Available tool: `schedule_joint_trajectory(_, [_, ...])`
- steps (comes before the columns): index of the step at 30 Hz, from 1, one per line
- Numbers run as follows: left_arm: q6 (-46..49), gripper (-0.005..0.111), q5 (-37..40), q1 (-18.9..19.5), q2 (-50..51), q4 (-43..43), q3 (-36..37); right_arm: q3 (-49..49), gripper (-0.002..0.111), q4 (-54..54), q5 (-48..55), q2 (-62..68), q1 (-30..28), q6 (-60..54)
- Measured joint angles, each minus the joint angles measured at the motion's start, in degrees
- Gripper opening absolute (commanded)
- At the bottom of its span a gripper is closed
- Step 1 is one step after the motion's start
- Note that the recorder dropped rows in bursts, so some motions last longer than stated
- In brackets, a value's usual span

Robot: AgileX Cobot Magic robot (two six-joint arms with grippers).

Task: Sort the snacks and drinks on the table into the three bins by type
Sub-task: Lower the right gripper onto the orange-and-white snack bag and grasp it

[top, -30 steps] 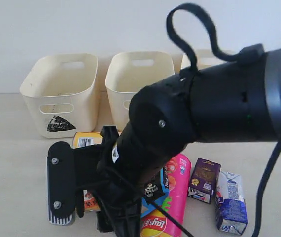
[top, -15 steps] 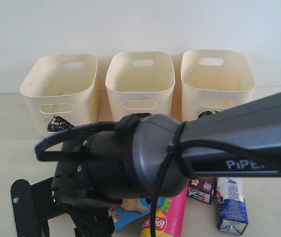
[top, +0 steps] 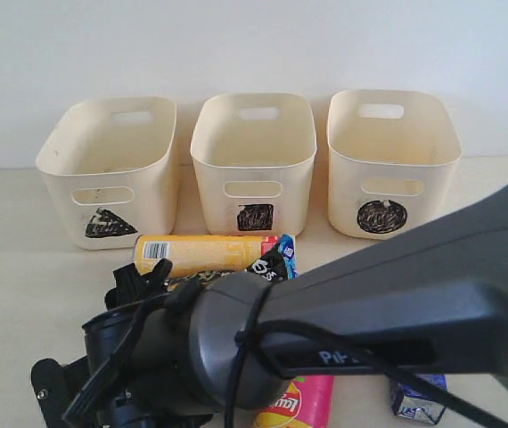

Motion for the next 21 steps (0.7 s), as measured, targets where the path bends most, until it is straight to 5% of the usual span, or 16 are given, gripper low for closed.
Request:
schedule_joint_trajectory(12, [0.0, 0.004, 0.0, 0.0, 0.0, 0.0, 0.0, -0.2, 0.07, -6.0, 0.1, 2.6, 0.0, 3.7])
schedule_joint_trajectory(15, [0.0, 0.004, 0.0, 0.0, 0.0, 0.0, 0.0, -0.3, 0.047, -6.9, 0.9, 3.0, 0.0, 3.8])
schedule_joint_trajectory(18, [0.0, 0.004, 0.0, 0.0, 0.0, 0.0, 0.0, -0.6, 0.001, -9.0, 2.1, 3.8, 0.0, 3.8])
schedule_joint_trajectory(21, [0.0, 0.004, 0.0, 0.0, 0.0, 0.0, 0.0, -0.6, 0.0, -10.1, 4.3, 3.8, 0.0, 3.9])
